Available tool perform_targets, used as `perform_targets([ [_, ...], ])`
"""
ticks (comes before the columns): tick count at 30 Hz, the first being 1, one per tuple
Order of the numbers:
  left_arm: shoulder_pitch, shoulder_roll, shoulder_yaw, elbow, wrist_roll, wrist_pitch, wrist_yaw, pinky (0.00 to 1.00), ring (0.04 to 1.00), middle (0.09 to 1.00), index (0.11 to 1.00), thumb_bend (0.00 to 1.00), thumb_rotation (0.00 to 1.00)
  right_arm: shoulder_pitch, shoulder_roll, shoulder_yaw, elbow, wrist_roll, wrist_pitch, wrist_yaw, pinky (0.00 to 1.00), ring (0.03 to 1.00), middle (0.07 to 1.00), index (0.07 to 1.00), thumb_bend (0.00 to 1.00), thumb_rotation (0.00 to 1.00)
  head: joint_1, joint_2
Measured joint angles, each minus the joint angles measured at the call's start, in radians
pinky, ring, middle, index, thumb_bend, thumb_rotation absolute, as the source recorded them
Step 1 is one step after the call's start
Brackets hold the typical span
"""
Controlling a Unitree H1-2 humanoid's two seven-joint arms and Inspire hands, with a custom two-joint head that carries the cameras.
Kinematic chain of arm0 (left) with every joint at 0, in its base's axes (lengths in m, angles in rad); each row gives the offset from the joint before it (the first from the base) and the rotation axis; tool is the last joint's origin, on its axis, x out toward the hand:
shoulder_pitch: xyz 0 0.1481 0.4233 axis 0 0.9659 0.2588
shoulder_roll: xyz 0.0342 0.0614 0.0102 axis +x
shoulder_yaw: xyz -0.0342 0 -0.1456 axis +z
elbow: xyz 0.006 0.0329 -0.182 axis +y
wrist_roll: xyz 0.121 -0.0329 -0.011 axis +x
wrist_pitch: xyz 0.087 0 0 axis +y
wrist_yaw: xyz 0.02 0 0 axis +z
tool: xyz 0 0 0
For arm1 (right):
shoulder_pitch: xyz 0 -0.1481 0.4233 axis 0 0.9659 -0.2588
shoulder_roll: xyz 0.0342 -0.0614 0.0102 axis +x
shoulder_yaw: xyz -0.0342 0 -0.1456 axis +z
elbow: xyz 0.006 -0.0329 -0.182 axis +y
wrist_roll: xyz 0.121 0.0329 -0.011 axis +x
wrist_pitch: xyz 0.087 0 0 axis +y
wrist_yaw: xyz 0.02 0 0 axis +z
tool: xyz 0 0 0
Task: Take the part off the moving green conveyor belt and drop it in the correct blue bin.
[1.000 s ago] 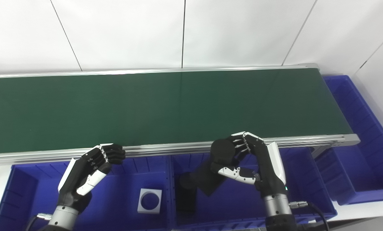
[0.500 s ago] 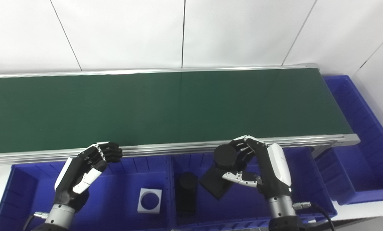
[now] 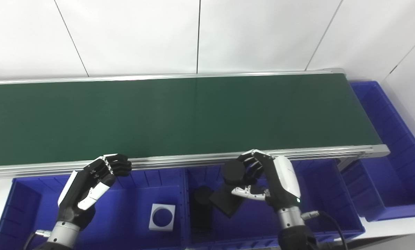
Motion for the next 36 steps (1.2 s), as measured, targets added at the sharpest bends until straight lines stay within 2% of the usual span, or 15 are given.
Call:
perform_targets([
  [4, 0.000, 0.002, 0.003, 0.000, -0.008, 0.001, -0.001, 0.63, 0.643, 0.641, 0.643, 0.85, 0.60, -0.001, -0.016, 0.025, 0.038, -0.037, 0.000, -0.005, 0.35, 0.414, 0.494, 0.557, 0.50, 0.00, -0.003, 0.000],
  [10, -0.003, 0.006, 0.003, 0.000, -0.008, 0.001, -0.004, 0.64, 0.643, 0.643, 0.644, 0.85, 0.60, -0.018, -0.031, 0.034, 0.087, -0.061, 0.000, -0.026, 0.36, 0.419, 0.483, 0.555, 0.50, 0.00, -0.009, 0.003],
  [25, -0.007, 0.006, 0.003, 0.002, -0.008, 0.002, -0.004, 0.64, 0.646, 0.641, 0.642, 0.86, 0.60, -0.024, -0.040, 0.028, 0.094, -0.051, 0.000, -0.052, 0.32, 0.425, 0.506, 0.567, 0.49, 0.00, -0.009, 0.000],
  [27, -0.007, 0.006, 0.003, 0.002, -0.008, 0.002, -0.004, 0.64, 0.645, 0.642, 0.642, 0.85, 0.60, -0.021, -0.037, 0.024, 0.093, -0.050, 0.001, -0.053, 0.37, 0.416, 0.507, 0.556, 0.50, 0.00, -0.008, -0.002],
  [29, -0.008, 0.006, 0.003, 0.004, -0.008, 0.002, -0.005, 0.64, 0.645, 0.643, 0.642, 0.85, 0.60, -0.016, -0.036, 0.023, 0.089, -0.050, 0.001, -0.053, 0.43, 0.483, 0.499, 0.527, 0.52, 0.00, -0.008, -0.002],
  [30, -0.008, 0.006, 0.003, 0.004, -0.008, 0.002, -0.005, 0.64, 0.646, 0.643, 0.642, 0.85, 0.60, -0.014, -0.036, 0.023, 0.088, -0.052, 0.003, -0.052, 0.47, 0.542, 0.580, 0.512, 0.52, 0.07, -0.008, -0.002],
  [31, -0.008, 0.006, 0.003, 0.004, -0.008, 0.002, -0.005, 0.64, 0.646, 0.643, 0.643, 0.85, 0.60, -0.012, -0.037, 0.025, 0.084, -0.055, 0.007, -0.049, 0.53, 0.607, 0.652, 0.632, 0.65, 0.18, -0.006, -0.003],
  [33, -0.008, 0.006, 0.003, 0.004, -0.008, 0.002, -0.005, 0.63, 0.645, 0.643, 0.642, 0.86, 0.60, -0.008, -0.043, 0.032, 0.066, -0.064, 0.031, -0.022, 0.60, 0.675, 0.720, 0.720, 0.74, 0.29, -0.006, -0.003],
  [34, -0.008, 0.006, 0.003, 0.004, -0.007, 0.002, -0.005, 0.63, 0.643, 0.641, 0.641, 0.86, 0.61, -0.007, -0.048, 0.039, 0.053, -0.072, 0.050, 0.003, 0.70, 0.771, 0.807, 0.803, 0.81, 0.42, -0.006, -0.003],
  [36, -0.008, 0.006, 0.002, 0.004, -0.007, 0.002, -0.005, 0.64, 0.645, 0.640, 0.640, 0.86, 0.61, -0.008, -0.064, 0.055, 0.034, -0.085, 0.081, 0.057, 0.76, 0.837, 0.873, 0.871, 0.89, 0.52, -0.002, -0.005],
])
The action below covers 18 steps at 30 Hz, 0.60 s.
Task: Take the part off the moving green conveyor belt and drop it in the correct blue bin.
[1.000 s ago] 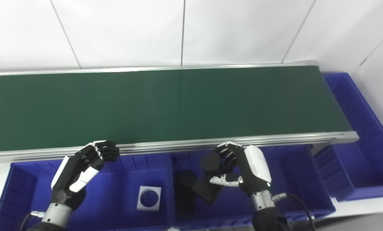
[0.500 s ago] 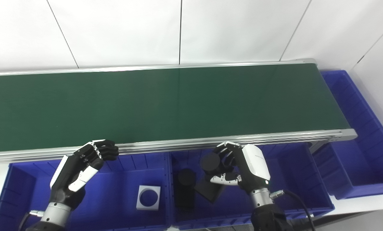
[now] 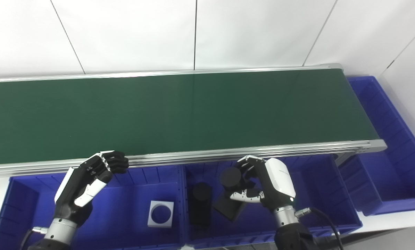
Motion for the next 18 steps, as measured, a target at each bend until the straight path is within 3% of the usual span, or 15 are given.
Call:
perform_targets([
  [4, -0.001, 0.000, -0.001, 0.000, 0.001, 0.000, 0.000, 0.65, 0.649, 0.642, 0.642, 0.86, 0.61, -0.002, -0.025, 0.019, -0.018, -0.015, 0.043, 0.075, 0.80, 0.887, 0.940, 0.948, 0.99, 0.60, 0.000, -0.002],
  [10, -0.002, -0.001, -0.001, 0.002, 0.001, 0.000, 0.000, 0.64, 0.647, 0.641, 0.645, 0.88, 0.61, -0.008, -0.030, 0.019, -0.019, -0.001, 0.044, 0.088, 0.89, 0.943, 0.970, 0.990, 1.00, 0.62, 0.003, -0.009],
  [18, -0.005, -0.005, -0.004, 0.006, 0.001, 0.000, 0.000, 0.64, 0.646, 0.641, 0.643, 0.87, 0.60, -0.008, -0.037, 0.019, -0.019, 0.017, 0.043, 0.087, 0.91, 0.943, 0.963, 0.985, 1.00, 0.62, 0.006, -0.017],
])
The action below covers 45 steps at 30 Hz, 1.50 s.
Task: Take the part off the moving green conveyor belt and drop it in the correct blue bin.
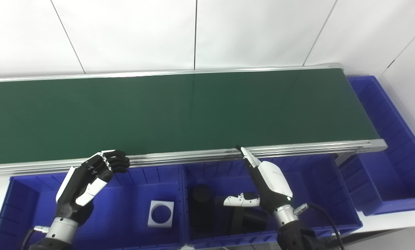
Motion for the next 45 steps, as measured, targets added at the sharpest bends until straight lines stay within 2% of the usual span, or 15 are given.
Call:
perform_targets([
  [5, 0.000, -0.006, -0.005, 0.001, 0.010, 0.000, 0.000, 0.63, 0.647, 0.646, 0.643, 0.89, 0.62, 0.003, -0.004, 0.002, -0.019, 0.024, -0.001, -0.007, 0.83, 0.896, 0.950, 0.970, 1.00, 0.69, 0.020, -0.015],
  [8, 0.000, -0.009, -0.009, 0.001, 0.015, -0.001, 0.000, 0.63, 0.651, 0.649, 0.640, 0.88, 0.63, 0.005, -0.002, 0.004, -0.054, 0.072, -0.010, -0.007, 0.79, 0.858, 0.917, 0.940, 0.98, 0.74, 0.031, -0.021],
  [11, 0.000, -0.022, -0.013, 0.005, 0.034, -0.007, 0.001, 0.63, 0.652, 0.650, 0.638, 0.88, 0.64, 0.006, 0.014, 0.004, -0.074, 0.147, -0.029, -0.012, 0.73, 0.822, 0.879, 0.907, 0.94, 0.75, 0.078, -0.043],
  [18, 0.001, -0.049, -0.035, 0.036, 0.072, -0.052, 0.001, 0.62, 0.643, 0.650, 0.640, 0.83, 0.64, -0.002, 0.078, 0.019, -0.098, 0.341, -0.139, -0.018, 0.74, 0.771, 0.816, 0.868, 0.86, 0.72, 0.141, -0.086],
  [20, 0.004, -0.053, -0.042, 0.043, 0.079, -0.077, 0.001, 0.61, 0.641, 0.651, 0.640, 0.79, 0.63, -0.012, 0.095, 0.022, -0.094, 0.384, -0.164, -0.018, 0.72, 0.762, 0.804, 0.857, 0.84, 0.67, 0.169, -0.103],
  [22, 0.008, -0.063, -0.047, 0.053, 0.080, -0.103, 0.001, 0.60, 0.638, 0.651, 0.645, 0.77, 0.62, -0.023, 0.106, 0.023, -0.084, 0.424, -0.204, -0.019, 0.68, 0.745, 0.793, 0.849, 0.83, 0.68, 0.189, -0.115],
  [28, 0.013, -0.080, -0.063, 0.103, 0.100, -0.170, 0.002, 0.58, 0.628, 0.659, 0.651, 0.77, 0.61, -0.048, 0.131, 0.027, -0.002, 0.458, -0.286, -0.030, 0.65, 0.723, 0.786, 0.835, 0.77, 0.66, 0.251, -0.149],
  [32, 0.024, -0.095, -0.068, 0.105, 0.126, -0.189, 0.019, 0.60, 0.657, 0.693, 0.663, 0.80, 0.62, -0.049, 0.134, 0.024, 0.052, 0.478, -0.305, -0.037, 0.64, 0.717, 0.777, 0.823, 0.76, 0.63, 0.293, -0.163],
  [38, 0.050, -0.118, -0.082, 0.103, 0.161, -0.195, 0.038, 0.60, 0.686, 0.734, 0.708, 0.82, 0.61, -0.070, 0.132, 0.012, 0.191, 0.501, -0.393, -0.043, 0.65, 0.720, 0.774, 0.825, 0.75, 0.61, 0.350, -0.179],
  [42, 0.069, -0.132, -0.090, 0.104, 0.164, -0.201, 0.052, 0.62, 0.696, 0.743, 0.748, 0.87, 0.62, -0.072, 0.125, -0.001, 0.245, 0.505, -0.436, -0.047, 0.64, 0.718, 0.777, 0.831, 0.73, 0.61, 0.406, -0.199],
  [45, 0.072, -0.143, -0.099, 0.110, 0.169, -0.231, 0.058, 0.63, 0.707, 0.752, 0.781, 0.86, 0.62, -0.071, 0.119, -0.004, 0.279, 0.519, -0.466, -0.046, 0.64, 0.714, 0.775, 0.835, 0.72, 0.62, 0.440, -0.209],
])
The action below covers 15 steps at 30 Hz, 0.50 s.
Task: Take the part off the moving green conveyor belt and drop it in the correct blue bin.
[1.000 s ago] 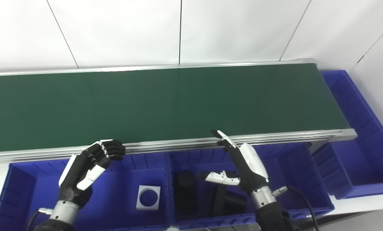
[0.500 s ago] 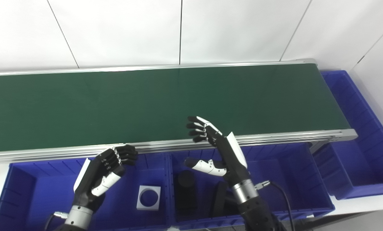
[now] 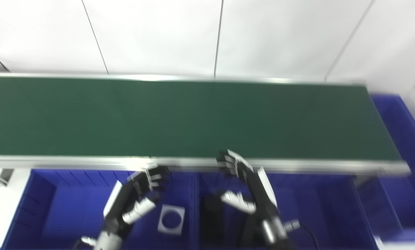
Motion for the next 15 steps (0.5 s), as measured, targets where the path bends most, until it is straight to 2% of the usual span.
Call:
perform_targets([
  [6, 0.004, -0.004, -0.010, 0.012, 0.010, -0.043, 0.009, 0.65, 0.756, 0.802, 0.845, 0.84, 0.61, 0.009, -0.015, 0.005, 0.014, 0.003, -0.049, 0.007, 0.66, 0.734, 0.789, 0.846, 0.72, 0.64, 0.038, -0.008],
  [12, 0.018, -0.007, -0.012, 0.022, 0.015, -0.049, 0.016, 0.66, 0.761, 0.807, 0.850, 0.83, 0.62, 0.014, -0.027, 0.021, 0.020, -0.021, -0.066, 0.009, 0.66, 0.742, 0.796, 0.841, 0.73, 0.61, 0.048, -0.018],
  [15, 0.018, -0.009, -0.012, 0.024, 0.015, -0.049, 0.016, 0.67, 0.771, 0.816, 0.853, 0.84, 0.63, 0.021, -0.027, 0.024, 0.020, -0.033, -0.066, 0.009, 0.65, 0.735, 0.790, 0.834, 0.74, 0.63, 0.054, -0.028],
])
